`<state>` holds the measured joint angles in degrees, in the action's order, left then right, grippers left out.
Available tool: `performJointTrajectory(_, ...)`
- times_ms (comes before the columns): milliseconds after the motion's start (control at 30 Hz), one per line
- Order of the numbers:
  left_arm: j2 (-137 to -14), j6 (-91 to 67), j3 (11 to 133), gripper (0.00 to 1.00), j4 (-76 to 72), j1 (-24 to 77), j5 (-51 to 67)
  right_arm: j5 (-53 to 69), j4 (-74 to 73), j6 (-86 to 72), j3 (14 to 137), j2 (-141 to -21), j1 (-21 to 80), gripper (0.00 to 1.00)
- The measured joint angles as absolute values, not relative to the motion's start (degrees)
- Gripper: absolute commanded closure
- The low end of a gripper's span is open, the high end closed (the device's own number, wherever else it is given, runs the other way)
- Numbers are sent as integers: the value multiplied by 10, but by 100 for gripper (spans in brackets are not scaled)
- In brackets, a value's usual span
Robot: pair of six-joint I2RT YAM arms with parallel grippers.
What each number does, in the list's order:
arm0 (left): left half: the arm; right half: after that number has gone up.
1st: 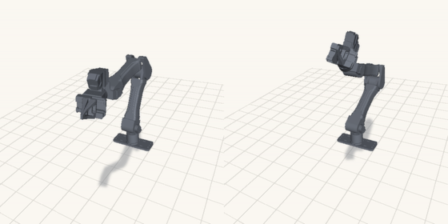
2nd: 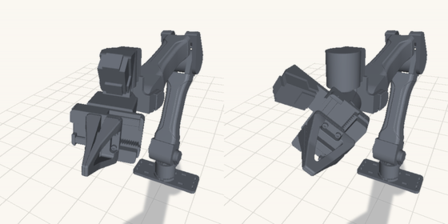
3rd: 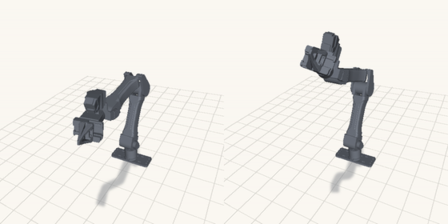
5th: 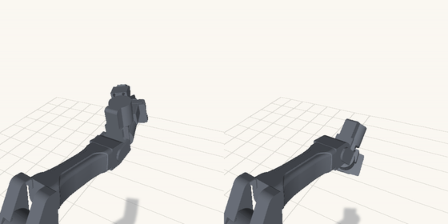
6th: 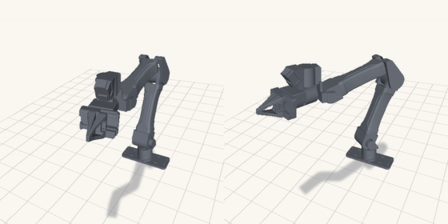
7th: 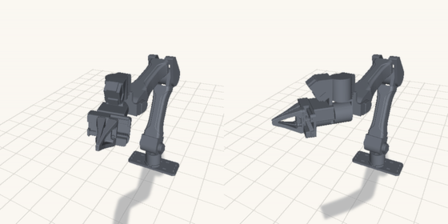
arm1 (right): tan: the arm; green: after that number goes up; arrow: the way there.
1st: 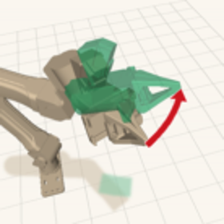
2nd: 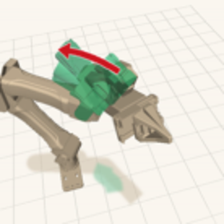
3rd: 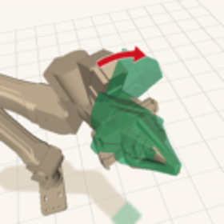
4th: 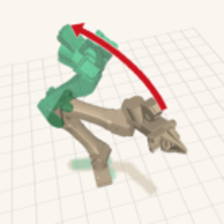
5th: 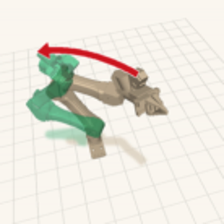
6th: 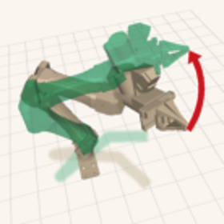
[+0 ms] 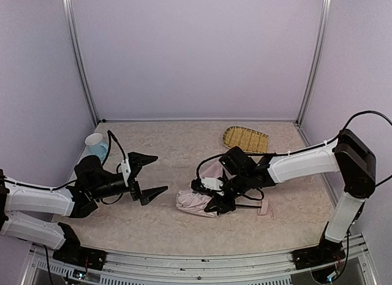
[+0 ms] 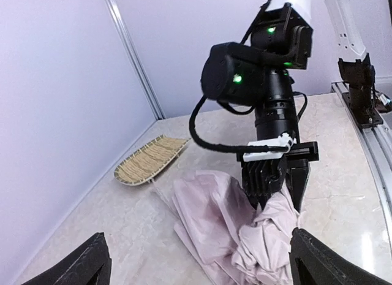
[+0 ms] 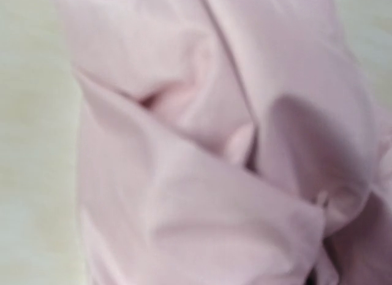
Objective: Put away the umbrella
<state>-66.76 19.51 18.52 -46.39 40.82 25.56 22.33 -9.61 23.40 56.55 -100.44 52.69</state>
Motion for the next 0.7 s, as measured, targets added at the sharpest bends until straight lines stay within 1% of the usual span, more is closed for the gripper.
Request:
performJointTrajectory(67,-665,229,184,1,-477,427,241,295,-126,231,592,-1028,519,87)
performJointTrajectory(200,-710,319,249,3,-397,484,213,401,-185,228,642,-1091,501,88)
performJointTrajectory(367,-783,398,305,8,-266,515,258,493,-240,220,702,-1156,470,89)
performJointTrajectory(500,-858,439,361,8,-160,522,280,559,-277,217,738,-1203,447,89)
performJointTrajectory(567,-891,451,381,12,-135,526,279,582,-295,217,752,-1220,440,88)
performJointTrajectory(600,-907,457,389,18,-129,527,278,590,-303,218,757,-1225,438,87)
performJointTrajectory(667,-932,468,402,41,-129,527,271,590,-310,218,759,-1228,437,84)
performJointTrajectory(700,-941,468,410,50,-127,527,267,591,-314,218,761,-1230,437,83)
